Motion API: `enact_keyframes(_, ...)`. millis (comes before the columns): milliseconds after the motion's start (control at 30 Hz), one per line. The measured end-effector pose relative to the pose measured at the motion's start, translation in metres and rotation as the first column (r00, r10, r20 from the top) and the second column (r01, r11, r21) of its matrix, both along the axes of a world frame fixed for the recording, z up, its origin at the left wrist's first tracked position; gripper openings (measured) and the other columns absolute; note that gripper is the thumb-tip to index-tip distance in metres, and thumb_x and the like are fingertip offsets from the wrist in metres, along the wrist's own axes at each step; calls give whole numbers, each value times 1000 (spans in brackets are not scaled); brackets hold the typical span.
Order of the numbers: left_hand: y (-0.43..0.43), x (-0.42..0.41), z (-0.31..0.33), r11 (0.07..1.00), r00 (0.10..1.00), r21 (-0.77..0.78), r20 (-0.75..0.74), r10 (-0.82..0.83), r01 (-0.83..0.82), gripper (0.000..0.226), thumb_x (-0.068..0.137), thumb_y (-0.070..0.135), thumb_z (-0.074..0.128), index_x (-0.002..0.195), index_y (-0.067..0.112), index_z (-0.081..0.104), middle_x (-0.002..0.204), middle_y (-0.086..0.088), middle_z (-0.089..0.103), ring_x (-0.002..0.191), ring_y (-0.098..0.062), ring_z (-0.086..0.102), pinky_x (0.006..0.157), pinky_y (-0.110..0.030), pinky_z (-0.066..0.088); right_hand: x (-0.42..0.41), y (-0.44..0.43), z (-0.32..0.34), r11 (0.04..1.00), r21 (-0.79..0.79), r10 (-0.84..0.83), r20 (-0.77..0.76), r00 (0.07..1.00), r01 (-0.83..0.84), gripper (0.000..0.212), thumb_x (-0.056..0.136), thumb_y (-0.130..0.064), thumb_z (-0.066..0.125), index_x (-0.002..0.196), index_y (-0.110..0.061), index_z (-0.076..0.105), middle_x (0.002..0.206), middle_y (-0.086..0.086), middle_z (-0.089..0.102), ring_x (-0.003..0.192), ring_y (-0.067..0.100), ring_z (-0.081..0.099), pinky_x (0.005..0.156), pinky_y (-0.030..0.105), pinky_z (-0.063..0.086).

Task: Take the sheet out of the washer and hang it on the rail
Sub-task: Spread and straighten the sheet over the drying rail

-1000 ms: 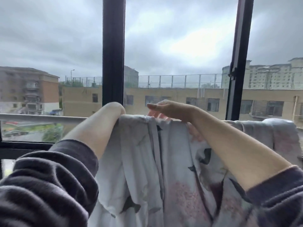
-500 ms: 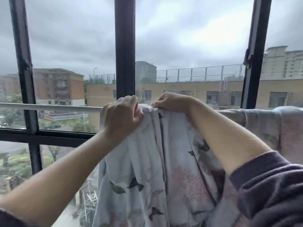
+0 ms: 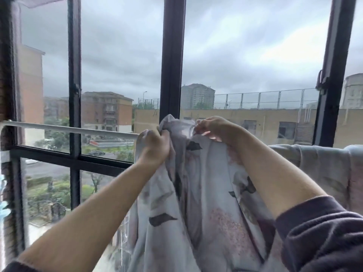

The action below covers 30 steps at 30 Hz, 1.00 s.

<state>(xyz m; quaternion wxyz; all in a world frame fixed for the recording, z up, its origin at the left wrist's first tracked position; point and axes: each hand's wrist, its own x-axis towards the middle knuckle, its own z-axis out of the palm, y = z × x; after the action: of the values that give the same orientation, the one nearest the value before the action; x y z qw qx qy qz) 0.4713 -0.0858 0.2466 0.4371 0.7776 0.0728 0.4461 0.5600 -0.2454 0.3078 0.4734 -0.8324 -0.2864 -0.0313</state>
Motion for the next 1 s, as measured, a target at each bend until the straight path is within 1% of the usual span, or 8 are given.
enact_keyframes(67, 22, 15, 39, 981, 997, -180, 52, -57, 65, 18, 94, 15, 40, 100, 6, 54, 109, -26, 61, 96, -36, 60, 83, -42, 49, -1, -5, 1, 987, -147, 72, 27, 997, -67, 39, 100, -37, 41, 97, -10, 69, 101, 2, 69, 100, 19, 58, 76, 23, 44)
enact_keyframes(133, 40, 29, 73, 992, 1000, -122, 16, 14, -12, 26, 94, 11, 39, 110, -2, 55, 114, -26, 60, 103, -36, 59, 86, -42, 47, -7, -7, 0, 950, -291, 137, 61, 989, -114, 47, 98, -48, 39, 113, -13, 68, 117, -1, 61, 109, 14, 53, 87, 27, 38)
enact_keyframes(267, 56, 44, 98, 929, 967, 321, -111, 231, -185, 23, 95, 10, 39, 107, 2, 56, 106, -19, 59, 99, -33, 55, 80, -37, 42, -4, 1, -2, 870, -460, 252, 108, 962, -176, 27, 87, -47, 62, 82, -23, 71, 78, -9, 62, 71, 2, 53, 78, 20, 39)
enact_keyframes(433, 73, 78, 67, 809, 795, 586, -474, 378, -36, 21, 89, 21, 55, 101, 6, 65, 112, -11, 64, 99, -28, 60, 77, -32, 46, 7, 3, -5, 864, -458, 291, 118, 949, -208, 29, 86, -41, 66, 64, -22, 67, 68, -10, 59, 68, 3, 49, 78, 23, 39)
enact_keyframes(567, 70, 78, 66, 882, 534, 346, -835, 133, 320, 27, 96, 25, 51, 108, 3, 61, 87, -7, 61, 86, -24, 59, 61, -29, 47, 9, 3, -7, 862, -464, 291, 128, 948, -202, 34, 87, -45, 63, 65, -19, 63, 65, -11, 57, 66, 3, 48, 75, 23, 38)
enact_keyframes(733, 84, 75, 67, 874, 491, 279, -870, 53, 398, 24, 95, 14, 44, 80, 3, 59, 85, -19, 61, 78, -30, 59, 74, -38, 47, 0, 34, -5, 890, -452, 193, 251, 949, -61, 47, 95, -45, 49, 74, -4, 56, 57, -7, 44, 50, 8, 43, 52, 19, 38)
enact_keyframes(833, 93, 75, 64, 887, 469, 187, -882, -38, 422, 24, 93, 19, 44, 88, 3, 61, 94, -23, 63, 88, -35, 61, 81, -40, 48, 9, 65, -2, 845, -530, 84, 266, 960, 73, 36, 99, -36, 43, 97, -9, 67, 94, 3, 65, 86, 17, 60, 79, 28, 46)
enact_keyframes(1000, 108, 70, 63, 867, 455, -3, -851, -264, 498, 62, 91, 65, 32, 111, 13, 59, 113, -7, 64, 100, -20, 62, 96, -31, 46, 24, 94, -2, 878, -477, 43, 174, 984, 46, 52, 96, -27, 47, 146, -17, 34, 146, 3, 41, 132, 21, 41, 112, 38, 31)
